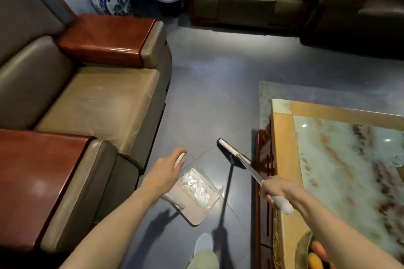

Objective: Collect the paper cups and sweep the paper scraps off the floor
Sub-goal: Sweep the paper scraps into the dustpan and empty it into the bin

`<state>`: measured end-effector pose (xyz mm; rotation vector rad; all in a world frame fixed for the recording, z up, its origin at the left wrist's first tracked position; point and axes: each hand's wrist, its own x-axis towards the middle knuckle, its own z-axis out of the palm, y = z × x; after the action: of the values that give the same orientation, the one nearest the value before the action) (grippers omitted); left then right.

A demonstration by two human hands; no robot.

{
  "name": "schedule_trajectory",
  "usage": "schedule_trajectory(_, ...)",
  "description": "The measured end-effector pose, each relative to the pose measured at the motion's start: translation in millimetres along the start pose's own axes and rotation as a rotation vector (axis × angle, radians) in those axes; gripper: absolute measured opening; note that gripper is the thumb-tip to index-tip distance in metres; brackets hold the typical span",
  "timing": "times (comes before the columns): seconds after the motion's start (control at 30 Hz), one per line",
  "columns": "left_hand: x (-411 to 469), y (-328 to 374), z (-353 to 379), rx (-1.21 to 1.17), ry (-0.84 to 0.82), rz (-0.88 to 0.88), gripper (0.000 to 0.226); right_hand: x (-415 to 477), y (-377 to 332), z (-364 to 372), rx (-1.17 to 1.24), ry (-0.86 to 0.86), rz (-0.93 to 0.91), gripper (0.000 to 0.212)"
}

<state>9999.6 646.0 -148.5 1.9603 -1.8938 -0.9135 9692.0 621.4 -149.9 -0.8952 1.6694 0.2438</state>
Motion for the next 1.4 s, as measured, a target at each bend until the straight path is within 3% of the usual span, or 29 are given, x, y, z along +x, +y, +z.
schedule_trajectory(0.17,30.8,1.3,2.6,0.007,-0.042,0.040,0.018,-9.0,-13.7,31.3,0.087,-0.109,0.101,0.029)
schedule_trajectory(0.33,47.5,10.2,3.6,-0.018,-0.041,0.042,0.018,-38.1,-28.9,62.6,0.328,-0.247,0.216,0.024)
schedule_trajectory(0.67,100.9,36.0,-12.6,0.037,-0.028,0.085,0.017,-58.8,-76.0,13.4,0.418,-0.391,0.234,0.019)
schedule_trajectory(0.97,227.6,92.8,-48.3,-0.023,0.083,0.123,0.006,-15.8,-160.0,-128.8,0.374,-0.345,0.147,0.021)
schedule_trajectory(1.23,400.9,190.3,-80.9,-0.059,0.210,0.227,0.007,26.3,-248.9,-309.3,0.441,-0.247,0.040,0.024)
schedule_trajectory(1.4,508.3,245.0,-99.9,-0.096,0.223,0.274,0.009,41.7,-297.3,-412.0,0.533,-0.168,0.000,0.014)
